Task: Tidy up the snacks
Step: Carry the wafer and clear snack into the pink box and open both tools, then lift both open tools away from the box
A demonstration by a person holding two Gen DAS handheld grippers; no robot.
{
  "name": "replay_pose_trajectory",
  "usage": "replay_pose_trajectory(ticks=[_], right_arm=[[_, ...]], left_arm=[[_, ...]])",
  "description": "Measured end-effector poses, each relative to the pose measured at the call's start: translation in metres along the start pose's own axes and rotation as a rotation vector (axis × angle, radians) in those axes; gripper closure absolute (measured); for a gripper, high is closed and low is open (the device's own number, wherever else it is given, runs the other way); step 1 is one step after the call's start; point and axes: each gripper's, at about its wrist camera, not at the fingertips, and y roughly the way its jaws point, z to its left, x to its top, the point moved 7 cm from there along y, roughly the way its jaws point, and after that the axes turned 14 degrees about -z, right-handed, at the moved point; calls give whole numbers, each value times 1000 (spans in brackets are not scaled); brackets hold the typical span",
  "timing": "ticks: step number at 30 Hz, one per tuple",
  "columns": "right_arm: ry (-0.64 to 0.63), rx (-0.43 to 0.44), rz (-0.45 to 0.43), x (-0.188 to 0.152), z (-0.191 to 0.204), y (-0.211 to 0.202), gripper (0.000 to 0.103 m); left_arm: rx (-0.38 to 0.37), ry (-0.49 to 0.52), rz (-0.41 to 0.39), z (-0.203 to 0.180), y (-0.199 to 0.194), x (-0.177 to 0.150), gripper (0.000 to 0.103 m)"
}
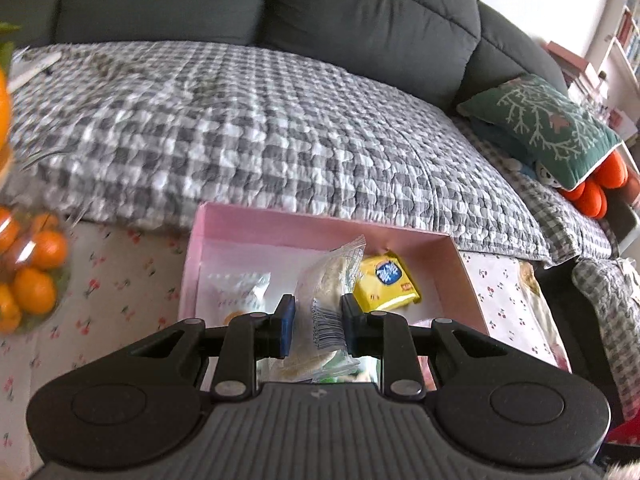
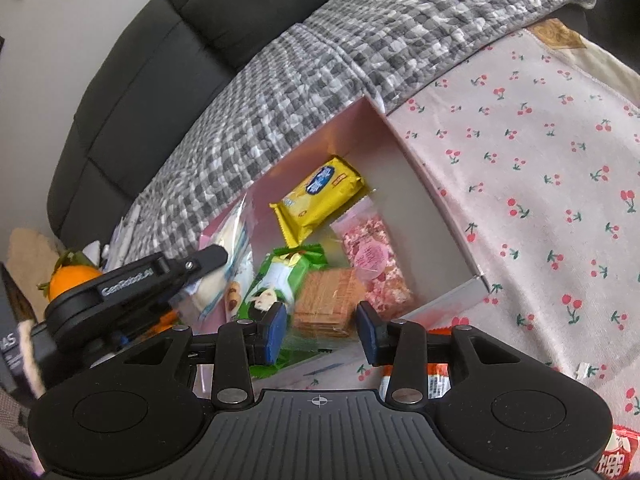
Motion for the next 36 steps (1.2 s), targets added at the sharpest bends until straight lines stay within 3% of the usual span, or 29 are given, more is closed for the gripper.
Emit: replay_pose_trajectory(ticks=[11,15,18,24,28,36], right_arm=[[3,-12,-6,3,-2,-3,53],[-21,-14,1,2,1,-7,49],[-54,-14,7,2,4,-10,39],[-87,-25,30,0,8,-23,34],[-146,-39,39,-3,13,-36,21],[-302,-48,70,-18,22,-60,19]], left_arm=[[34,21,-21,3,2,-2,51],[43,25,-15,3,-10,-5,41],[65,32,-9,4,-21,-7,34],[77,38,10,2,-49,-16,16],[98,51,18,4,-67,-24,11],[135,36,44,6,-96,-36,1]])
